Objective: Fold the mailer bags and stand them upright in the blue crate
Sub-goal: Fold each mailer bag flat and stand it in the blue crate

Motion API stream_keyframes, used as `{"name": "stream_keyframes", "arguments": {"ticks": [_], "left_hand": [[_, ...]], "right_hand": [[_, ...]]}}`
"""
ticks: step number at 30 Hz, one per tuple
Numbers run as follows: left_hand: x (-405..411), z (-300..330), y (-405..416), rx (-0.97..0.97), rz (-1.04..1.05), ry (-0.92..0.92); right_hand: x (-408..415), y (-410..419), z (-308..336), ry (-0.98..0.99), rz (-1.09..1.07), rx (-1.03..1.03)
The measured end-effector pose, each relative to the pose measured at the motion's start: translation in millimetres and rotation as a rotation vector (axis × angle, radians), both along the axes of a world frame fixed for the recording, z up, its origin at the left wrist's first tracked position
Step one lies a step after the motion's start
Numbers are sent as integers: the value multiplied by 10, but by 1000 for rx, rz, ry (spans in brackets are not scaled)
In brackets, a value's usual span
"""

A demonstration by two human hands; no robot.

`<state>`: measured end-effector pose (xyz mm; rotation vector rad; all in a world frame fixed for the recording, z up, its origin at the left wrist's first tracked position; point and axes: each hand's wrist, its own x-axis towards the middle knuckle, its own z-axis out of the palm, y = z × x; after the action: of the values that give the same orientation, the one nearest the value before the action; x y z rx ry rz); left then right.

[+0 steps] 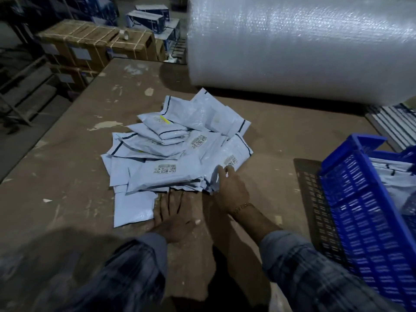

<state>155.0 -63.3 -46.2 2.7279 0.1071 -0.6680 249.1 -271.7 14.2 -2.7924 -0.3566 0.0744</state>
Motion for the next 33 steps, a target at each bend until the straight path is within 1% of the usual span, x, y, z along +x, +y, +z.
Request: {"name": "stream_keyframes", "arguments": {"ticks": [3,5,7,8,10,13,16,17,19,20,22,24,26,28,29,31,32,33], "left_hand": [[15,49,45,-94,-46,92],[2,68,38,-108,-53,94],[24,58,33,-148,-51,142],[39,33,32,-182,-43,174],[25,112,5,-213,-43,236],[9,119,6,-205,-64,233],[4,43,43,-266,-26,230],[-38,31,22,-236,-19,168],[-132,-15,-37,-69,-27,-102],[-193,15,-69,-23,-13,-223],[-270,-32,-126,-58,40,-379],[-353,-86,-202,-174,169,-549],[-458,48,-302,-346,297,-624],[-589,219,-408,-406,265,-737],[-637,293,-450,-401,222,-772],[-699,399,-527,-370,114,-775],[-711,420,-564,-356,55,-764],[-713,389,-600,-338,-14,-736]], "right_hand": [[46,129,-181,-35,-59,-63],[55,133,-271,-40,-80,-121],[10,95,-283,-99,-87,-174],[-42,67,-262,-139,-101,-164],[-178,-1,-170,-201,-172,-37],[-435,-130,3,-288,-345,260],[-727,-235,223,-371,-494,568],[-818,-270,316,-377,-535,673],[-983,-374,499,-350,-672,928],[-1058,-442,589,-334,-748,1063],[-1204,-631,731,-239,-886,1303],[-1359,-841,743,-16,-967,1404],[-1535,-987,659,206,-995,1379],[-1692,-1046,525,348,-995,1293],[-1759,-1060,465,392,-994,1243],[-1853,-1076,296,430,-989,1132],[-1879,-1089,203,422,-957,1028],[-1911,-1090,118,393,-910,873]]}}
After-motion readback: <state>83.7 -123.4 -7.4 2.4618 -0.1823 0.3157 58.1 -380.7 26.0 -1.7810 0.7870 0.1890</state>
